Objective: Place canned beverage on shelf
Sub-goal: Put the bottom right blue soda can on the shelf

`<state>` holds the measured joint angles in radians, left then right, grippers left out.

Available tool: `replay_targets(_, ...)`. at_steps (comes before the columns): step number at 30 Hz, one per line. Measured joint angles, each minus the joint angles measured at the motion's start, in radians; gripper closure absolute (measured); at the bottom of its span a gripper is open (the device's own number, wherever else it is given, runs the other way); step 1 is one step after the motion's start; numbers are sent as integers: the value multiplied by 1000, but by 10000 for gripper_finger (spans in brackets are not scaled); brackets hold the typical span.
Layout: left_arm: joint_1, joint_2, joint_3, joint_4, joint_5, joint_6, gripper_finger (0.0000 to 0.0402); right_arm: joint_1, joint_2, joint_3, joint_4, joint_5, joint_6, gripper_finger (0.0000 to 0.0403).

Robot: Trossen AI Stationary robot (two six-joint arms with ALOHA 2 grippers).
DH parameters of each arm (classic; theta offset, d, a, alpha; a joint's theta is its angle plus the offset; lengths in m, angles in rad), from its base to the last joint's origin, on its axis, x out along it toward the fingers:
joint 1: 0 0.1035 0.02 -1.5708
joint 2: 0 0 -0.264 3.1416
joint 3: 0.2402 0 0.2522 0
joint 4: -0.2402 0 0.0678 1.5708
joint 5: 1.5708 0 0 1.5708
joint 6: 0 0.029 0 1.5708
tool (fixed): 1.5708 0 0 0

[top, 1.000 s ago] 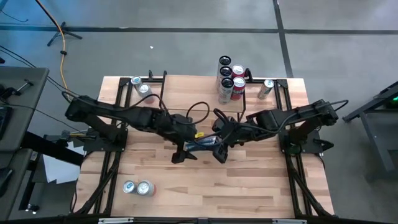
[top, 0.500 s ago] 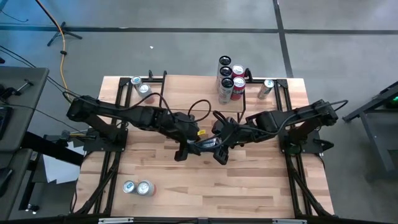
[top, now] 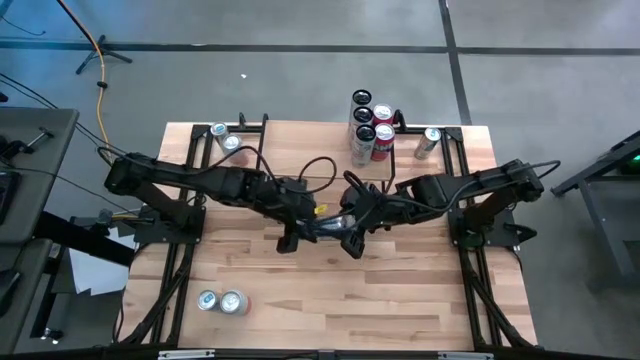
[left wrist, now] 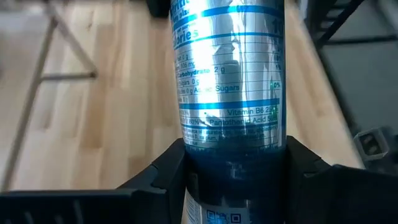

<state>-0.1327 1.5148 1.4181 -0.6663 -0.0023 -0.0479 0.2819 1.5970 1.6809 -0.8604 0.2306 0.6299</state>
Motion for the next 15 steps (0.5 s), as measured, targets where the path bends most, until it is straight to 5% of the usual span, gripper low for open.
replay_targets(10, 30, -134, 0, -220, -153, -52, 274, -32, -3, 101, -226, 38, -6, 77)
replay_targets(15, 21, -282, -121, -130, -241, -154, 274, 24, -5, 105, -399, 168, 23, 76)
